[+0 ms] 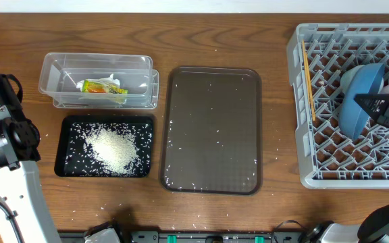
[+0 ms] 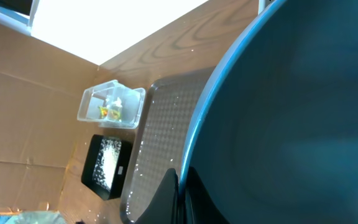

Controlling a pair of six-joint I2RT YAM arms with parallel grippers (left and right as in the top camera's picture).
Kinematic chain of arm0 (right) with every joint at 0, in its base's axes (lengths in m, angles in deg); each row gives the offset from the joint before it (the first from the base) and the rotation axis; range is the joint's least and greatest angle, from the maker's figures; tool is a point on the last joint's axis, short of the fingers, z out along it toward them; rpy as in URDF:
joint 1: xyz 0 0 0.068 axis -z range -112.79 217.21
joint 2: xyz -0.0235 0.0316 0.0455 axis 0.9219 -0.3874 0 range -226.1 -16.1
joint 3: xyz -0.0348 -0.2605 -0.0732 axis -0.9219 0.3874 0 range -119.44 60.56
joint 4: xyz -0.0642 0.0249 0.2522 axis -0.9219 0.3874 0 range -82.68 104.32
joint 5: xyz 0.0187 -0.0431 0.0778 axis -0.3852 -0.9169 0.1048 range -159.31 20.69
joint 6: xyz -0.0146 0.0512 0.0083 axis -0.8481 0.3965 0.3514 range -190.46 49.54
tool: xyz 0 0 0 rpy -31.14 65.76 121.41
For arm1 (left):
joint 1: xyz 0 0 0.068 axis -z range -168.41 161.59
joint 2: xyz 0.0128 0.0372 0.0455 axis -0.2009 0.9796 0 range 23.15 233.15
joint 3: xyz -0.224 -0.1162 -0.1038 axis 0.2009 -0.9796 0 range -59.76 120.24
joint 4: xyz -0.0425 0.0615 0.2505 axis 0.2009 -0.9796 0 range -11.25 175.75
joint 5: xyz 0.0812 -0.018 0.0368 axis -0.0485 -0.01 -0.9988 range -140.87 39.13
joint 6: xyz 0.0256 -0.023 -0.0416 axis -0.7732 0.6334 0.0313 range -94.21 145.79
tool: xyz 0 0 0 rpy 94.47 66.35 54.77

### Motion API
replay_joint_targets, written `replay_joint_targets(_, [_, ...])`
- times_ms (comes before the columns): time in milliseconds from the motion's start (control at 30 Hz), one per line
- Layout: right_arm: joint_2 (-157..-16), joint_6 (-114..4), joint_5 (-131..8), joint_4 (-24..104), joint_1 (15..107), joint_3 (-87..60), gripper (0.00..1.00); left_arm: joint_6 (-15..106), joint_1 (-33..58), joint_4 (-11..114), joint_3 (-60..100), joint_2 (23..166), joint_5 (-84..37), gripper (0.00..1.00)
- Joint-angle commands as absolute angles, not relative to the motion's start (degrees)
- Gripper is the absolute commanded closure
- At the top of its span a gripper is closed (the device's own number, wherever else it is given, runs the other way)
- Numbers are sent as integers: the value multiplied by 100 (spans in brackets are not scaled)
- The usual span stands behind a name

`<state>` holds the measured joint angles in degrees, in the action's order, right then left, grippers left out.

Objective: Sort waste into correct bins and load items into the dishwasher rack
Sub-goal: 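Carry the blue plate right into the dish rack, then lower the blue plate upright into the rack slots with the right gripper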

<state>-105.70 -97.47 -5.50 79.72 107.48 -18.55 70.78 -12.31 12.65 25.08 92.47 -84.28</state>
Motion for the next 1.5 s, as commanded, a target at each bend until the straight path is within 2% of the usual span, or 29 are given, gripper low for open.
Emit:
replay_joint_targets(0, [-10537,-9624,-595,7990,10774,-1837,99,7063,-1262,1247,2519,9243,-8540,9])
replay_joint_targets(300, [-10537,-9620,471,7712,10753,-1837,99,7063,-1262,1247,2519,9243,-8540,10])
replay_joint_targets(933, [-10570,-9356,-624,7660,10951,-1186,97,7063,-1262,1247,2519,9243,-8540,9])
replay_joint_targets(1267, [-10572,-9321,965,7627,11030,-1186,99,7063,-1262,1247,2519,9243,-8540,10])
replay_joint_targets(1467, [-10572,-9321,867,7618,11026,-1186,99,7063,-1262,1247,2519,9243,-8540,9])
